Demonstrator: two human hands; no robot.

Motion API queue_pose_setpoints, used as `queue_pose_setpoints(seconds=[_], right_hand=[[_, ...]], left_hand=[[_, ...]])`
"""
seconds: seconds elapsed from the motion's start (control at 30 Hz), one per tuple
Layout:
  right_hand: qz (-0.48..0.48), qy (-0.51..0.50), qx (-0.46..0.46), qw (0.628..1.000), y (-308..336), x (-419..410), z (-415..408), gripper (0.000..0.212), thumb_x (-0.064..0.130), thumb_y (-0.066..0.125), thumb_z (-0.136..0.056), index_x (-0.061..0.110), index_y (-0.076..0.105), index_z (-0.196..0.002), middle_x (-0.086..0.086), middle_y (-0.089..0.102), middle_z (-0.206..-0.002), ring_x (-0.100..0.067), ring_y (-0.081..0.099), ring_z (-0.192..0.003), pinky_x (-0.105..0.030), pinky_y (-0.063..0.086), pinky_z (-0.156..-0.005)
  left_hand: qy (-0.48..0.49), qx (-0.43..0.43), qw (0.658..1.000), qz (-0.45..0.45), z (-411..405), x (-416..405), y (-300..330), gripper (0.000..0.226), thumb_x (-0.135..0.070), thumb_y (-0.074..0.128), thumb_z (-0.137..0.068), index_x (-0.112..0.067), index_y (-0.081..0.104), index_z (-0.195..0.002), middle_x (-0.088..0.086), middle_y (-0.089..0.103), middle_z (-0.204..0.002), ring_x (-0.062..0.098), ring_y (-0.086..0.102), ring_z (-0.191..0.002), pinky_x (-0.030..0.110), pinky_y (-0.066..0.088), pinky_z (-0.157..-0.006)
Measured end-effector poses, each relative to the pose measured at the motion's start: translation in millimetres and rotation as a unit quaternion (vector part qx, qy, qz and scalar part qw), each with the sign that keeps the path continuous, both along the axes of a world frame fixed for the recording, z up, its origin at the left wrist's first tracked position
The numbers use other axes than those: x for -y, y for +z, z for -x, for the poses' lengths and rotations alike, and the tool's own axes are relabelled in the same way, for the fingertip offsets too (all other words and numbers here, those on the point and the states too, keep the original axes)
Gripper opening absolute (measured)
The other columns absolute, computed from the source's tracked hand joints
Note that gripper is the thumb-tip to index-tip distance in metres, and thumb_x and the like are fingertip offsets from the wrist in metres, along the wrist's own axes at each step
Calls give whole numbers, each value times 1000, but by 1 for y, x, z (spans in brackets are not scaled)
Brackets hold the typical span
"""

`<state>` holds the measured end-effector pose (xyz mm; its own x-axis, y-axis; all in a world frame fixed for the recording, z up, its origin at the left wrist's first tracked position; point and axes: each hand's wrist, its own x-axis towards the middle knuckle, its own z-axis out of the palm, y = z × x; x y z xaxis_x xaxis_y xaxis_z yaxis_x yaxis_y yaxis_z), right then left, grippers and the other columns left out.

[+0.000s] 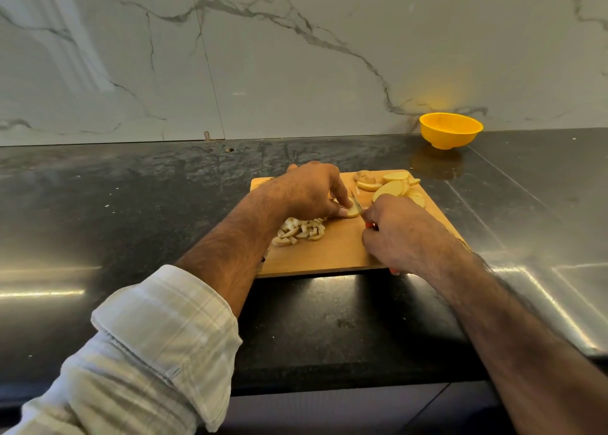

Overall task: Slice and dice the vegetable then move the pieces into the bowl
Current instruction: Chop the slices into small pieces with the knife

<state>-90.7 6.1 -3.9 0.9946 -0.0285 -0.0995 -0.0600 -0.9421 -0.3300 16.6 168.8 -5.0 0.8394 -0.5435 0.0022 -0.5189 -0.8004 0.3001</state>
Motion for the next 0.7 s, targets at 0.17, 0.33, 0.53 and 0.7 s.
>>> queue_pose_setpoints(seconds=[0.17, 0.33, 0.53, 0.7], right_hand=[[-10, 2, 12, 1000, -2, 5, 1, 44, 25, 66, -98, 25, 60, -141, 8, 57, -101, -11, 60, -89, -28, 57, -74], [0, 1, 11, 1000, -3, 2, 0, 41, 24, 66, -96, 24, 63, -137, 7, 61, -99, -11, 60, -87, -28, 58, -73], [8, -6, 15, 1000, 3, -5, 1, 36, 23, 68, -97, 22, 63, -132, 6, 58, -95, -13, 62, -86, -30, 59, -72], [60, 17, 65, 996, -4, -5, 11, 13, 27, 60, -99, 24, 64, -111, 3, 64, -102, -12, 57, -85, -29, 52, -71]], left_hand=[[8, 16, 1000, -20, 5, 2, 2, 20, -45, 76, -94, -40, 77, -114, -20, 57, -120, 14, 49, -132, 61, 26, -120], [15, 27, 999, -40, 11, 4, 5, 24, -45, 75, -95, -40, 76, -118, -13, 61, -138, 15, 47, -138, 63, 21, -123], [14, 11, 999, -36, 15, 7, 9, 21, -41, 76, -95, -37, 76, -115, -15, 60, -132, 15, 48, -136, 63, 22, -122], [22, 21, 999, -23, 11, 4, 7, 17, -44, 78, -92, -37, 78, -108, -16, 64, -125, 14, 51, -129, 60, 29, -120]])
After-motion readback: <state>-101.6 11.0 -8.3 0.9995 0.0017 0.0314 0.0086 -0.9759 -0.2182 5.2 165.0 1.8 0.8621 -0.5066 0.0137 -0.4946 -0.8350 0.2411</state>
